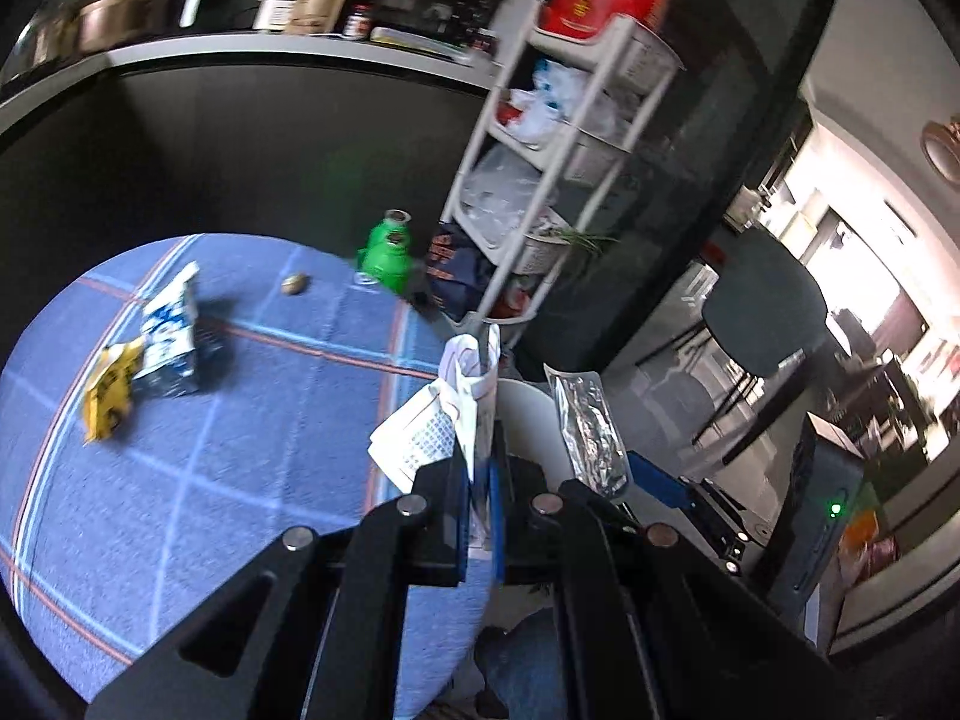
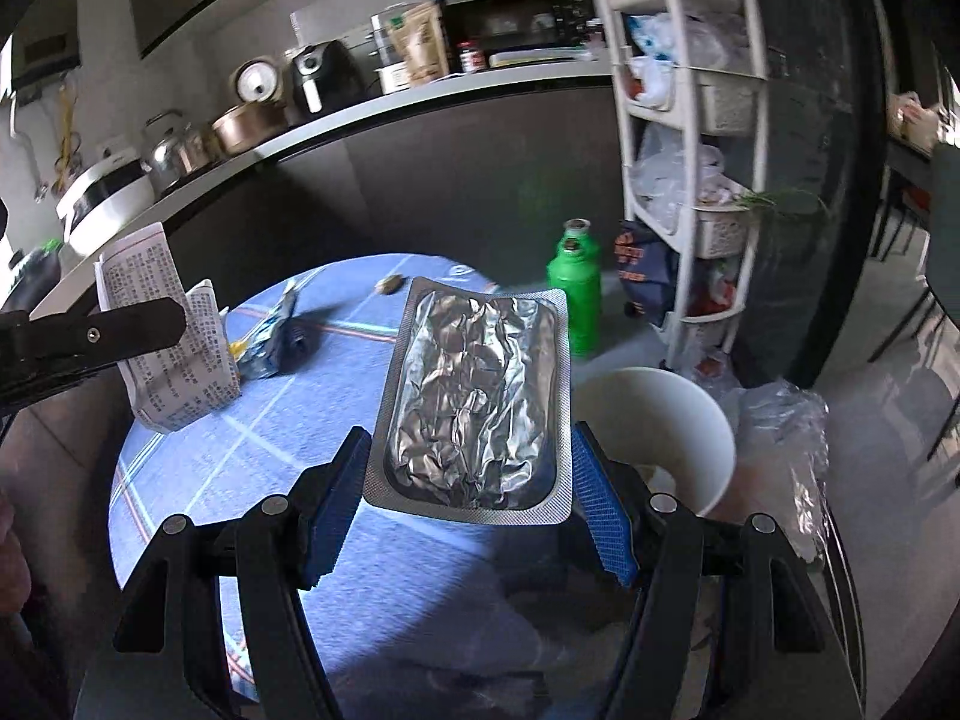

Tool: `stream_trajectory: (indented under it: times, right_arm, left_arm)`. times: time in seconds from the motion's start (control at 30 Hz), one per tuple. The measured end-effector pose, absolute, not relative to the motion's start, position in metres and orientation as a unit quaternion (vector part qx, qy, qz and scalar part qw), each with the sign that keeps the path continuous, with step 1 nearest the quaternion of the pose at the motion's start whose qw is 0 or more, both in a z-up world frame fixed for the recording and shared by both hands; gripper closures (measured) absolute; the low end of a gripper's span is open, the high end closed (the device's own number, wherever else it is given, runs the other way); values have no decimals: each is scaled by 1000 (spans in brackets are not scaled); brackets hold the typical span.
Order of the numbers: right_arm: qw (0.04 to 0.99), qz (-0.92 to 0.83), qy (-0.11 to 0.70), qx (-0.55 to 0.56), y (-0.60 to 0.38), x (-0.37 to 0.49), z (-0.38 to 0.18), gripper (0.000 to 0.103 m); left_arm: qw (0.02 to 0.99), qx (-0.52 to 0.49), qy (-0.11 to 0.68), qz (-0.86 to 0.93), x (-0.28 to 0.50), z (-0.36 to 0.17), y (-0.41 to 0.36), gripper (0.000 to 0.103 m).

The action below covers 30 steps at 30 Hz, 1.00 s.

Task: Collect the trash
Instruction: 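Carry the receipt and foil tray over the white bin and release both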

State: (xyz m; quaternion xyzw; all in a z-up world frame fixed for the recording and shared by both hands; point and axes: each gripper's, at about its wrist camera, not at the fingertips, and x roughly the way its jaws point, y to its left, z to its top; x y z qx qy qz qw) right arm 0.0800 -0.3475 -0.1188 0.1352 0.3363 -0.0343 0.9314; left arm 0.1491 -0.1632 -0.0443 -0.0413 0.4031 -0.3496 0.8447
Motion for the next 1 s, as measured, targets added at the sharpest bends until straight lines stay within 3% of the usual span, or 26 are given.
stream_trajectory:
  times: [0.57,1.0]
  right_arm:
    - [917,-86,349,174,-424,77,-166,40]
    - [894,-93,398,185,-457,114,-223,40]
  left_arm:
    - [796,4,449,-406,180,-77,-276,97]
    - [761,55,502,-407,227,-143,-359,96]
